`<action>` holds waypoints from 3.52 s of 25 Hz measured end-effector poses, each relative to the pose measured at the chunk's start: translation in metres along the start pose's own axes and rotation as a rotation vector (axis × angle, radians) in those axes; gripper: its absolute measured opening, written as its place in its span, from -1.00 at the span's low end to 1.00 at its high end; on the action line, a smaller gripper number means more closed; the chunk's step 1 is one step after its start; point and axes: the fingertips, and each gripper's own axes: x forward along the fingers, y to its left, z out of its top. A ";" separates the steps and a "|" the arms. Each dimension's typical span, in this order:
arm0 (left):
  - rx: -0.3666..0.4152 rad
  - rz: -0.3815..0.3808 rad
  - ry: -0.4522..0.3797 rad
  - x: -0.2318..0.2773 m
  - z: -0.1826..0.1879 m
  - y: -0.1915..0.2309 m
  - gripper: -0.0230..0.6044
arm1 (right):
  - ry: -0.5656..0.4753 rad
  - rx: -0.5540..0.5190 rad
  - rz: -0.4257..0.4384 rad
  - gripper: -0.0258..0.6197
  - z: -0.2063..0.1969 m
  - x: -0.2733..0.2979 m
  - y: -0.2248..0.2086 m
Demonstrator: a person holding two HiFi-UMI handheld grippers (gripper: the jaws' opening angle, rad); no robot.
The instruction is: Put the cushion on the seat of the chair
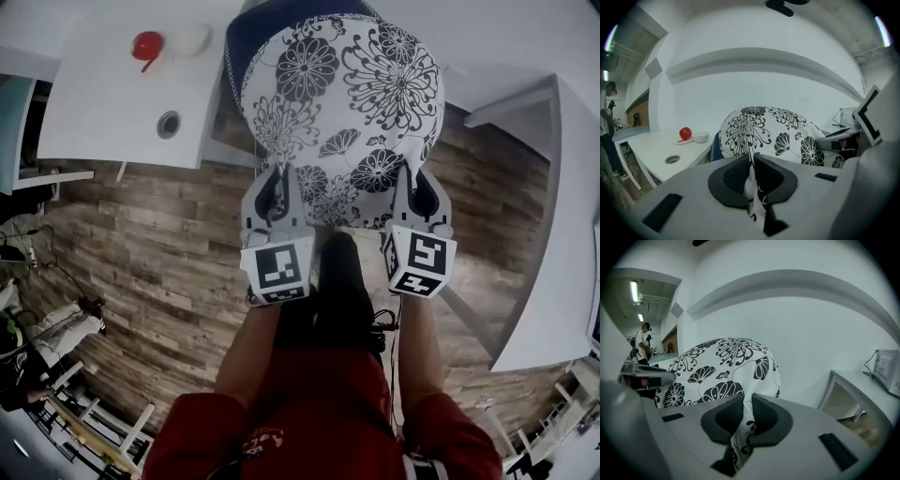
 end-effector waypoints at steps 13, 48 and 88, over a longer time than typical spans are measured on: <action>0.013 0.009 -0.068 -0.002 0.000 0.002 -0.79 | -0.041 0.014 0.011 -0.77 -0.003 0.003 0.003; 0.031 0.113 0.033 -0.014 0.006 -0.003 -0.79 | 0.026 -0.094 0.019 -0.77 0.012 -0.013 0.003; -0.038 0.115 0.104 0.007 -0.015 0.006 -0.24 | 0.081 -0.102 -0.034 -0.14 0.000 0.004 -0.020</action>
